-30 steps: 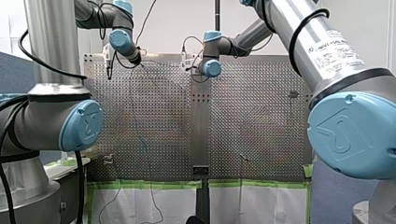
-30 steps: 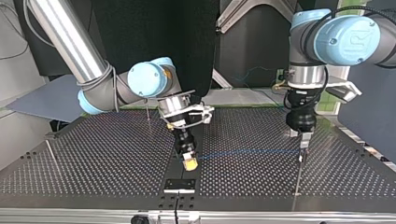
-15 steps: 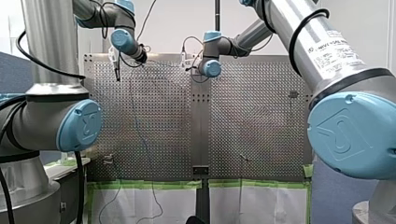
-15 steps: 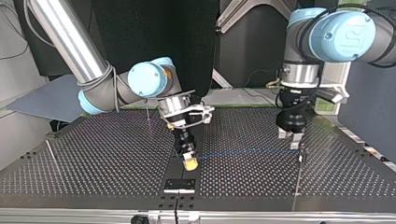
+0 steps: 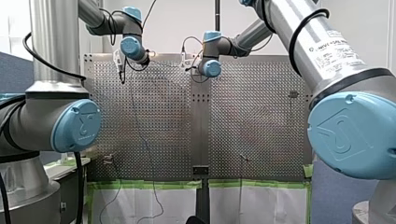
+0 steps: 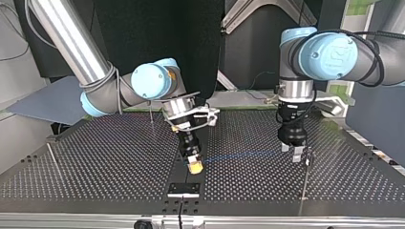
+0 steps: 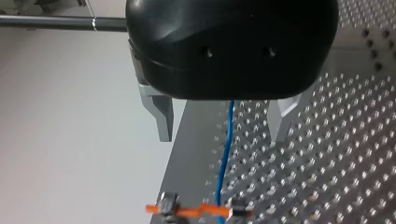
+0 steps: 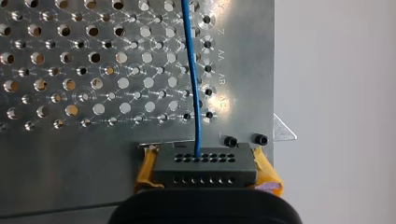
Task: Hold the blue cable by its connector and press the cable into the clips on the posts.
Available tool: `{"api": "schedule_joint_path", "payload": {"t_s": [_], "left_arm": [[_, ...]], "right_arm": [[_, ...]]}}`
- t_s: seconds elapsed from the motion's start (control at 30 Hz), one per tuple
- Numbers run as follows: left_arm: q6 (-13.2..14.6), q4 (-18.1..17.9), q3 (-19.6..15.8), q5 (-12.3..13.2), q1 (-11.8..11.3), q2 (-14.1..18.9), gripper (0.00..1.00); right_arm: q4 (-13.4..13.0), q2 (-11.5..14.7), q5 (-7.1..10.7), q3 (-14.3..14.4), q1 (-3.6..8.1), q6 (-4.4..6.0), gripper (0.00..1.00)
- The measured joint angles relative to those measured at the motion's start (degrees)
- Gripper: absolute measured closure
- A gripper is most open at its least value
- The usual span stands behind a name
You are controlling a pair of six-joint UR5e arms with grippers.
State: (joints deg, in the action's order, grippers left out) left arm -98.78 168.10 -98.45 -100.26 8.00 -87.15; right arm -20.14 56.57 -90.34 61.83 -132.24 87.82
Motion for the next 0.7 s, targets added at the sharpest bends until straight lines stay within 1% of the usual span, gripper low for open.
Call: {"api": "schedule_joint_path", "payload": {"t_s": [0.13,0.3,0.47,0.6,0.7], "left_arm": [[1.65,-1.85,0.51,-2.01,0.4,-1.02,0.0],[2.96,-2.63,1.53,-4.45,0.89,-3.43,0.0],[3.28,-2.96,2.32,-5.37,1.12,-5.15,0.0],[3.06,-3.64,2.18,-5.92,1.2,-5.47,0.0],[2.58,-4.05,1.93,-5.67,1.23,-5.5,0.0]], "right_arm": [[-0.01,0.0,-0.01,0.01,0.0,0.02,1.0],[0.01,0.0,0.04,0.0,0.0,0.03,1.0],[0.08,0.0,0.07,0.01,-0.02,0.01,1.0],[0.1,0.0,0.07,0.0,-0.06,0.04,1.0],[0.09,0.0,0.07,0.01,-0.11,0.05,1.0]]}}
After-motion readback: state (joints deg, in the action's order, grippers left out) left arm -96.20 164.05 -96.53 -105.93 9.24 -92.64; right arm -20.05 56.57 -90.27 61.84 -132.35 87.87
